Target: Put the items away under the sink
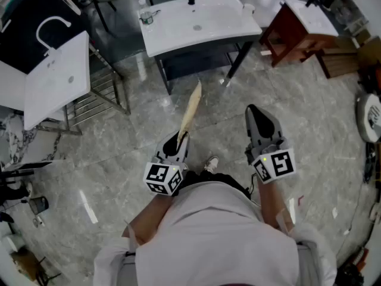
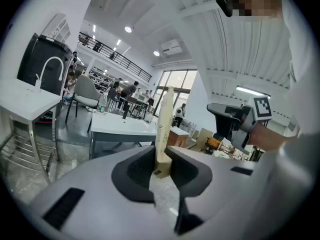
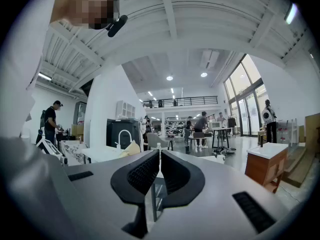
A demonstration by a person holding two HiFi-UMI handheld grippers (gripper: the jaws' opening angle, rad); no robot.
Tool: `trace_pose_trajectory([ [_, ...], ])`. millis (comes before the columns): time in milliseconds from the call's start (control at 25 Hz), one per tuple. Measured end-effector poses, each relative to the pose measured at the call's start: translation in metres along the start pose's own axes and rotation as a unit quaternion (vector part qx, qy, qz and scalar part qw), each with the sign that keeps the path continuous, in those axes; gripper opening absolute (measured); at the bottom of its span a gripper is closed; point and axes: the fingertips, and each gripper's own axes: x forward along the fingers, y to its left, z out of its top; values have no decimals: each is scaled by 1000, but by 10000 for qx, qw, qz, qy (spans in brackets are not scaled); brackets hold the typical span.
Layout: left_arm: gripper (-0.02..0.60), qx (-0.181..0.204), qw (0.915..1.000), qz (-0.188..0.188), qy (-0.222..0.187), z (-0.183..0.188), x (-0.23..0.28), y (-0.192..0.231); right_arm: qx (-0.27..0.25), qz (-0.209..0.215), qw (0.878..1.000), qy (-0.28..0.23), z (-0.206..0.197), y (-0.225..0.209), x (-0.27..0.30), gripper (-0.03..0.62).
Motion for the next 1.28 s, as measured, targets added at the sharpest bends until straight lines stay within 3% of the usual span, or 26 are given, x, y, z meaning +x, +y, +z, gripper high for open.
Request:
trace_pose_trajectory([
  [240, 63, 28, 9998, -60, -187, 5, 12, -20, 3, 60, 10000, 0, -2, -20, -14, 40],
  [1280, 63, -73, 9964, 562, -634, 18, 74, -43, 274, 915, 9952, -221, -7, -84, -6, 41],
])
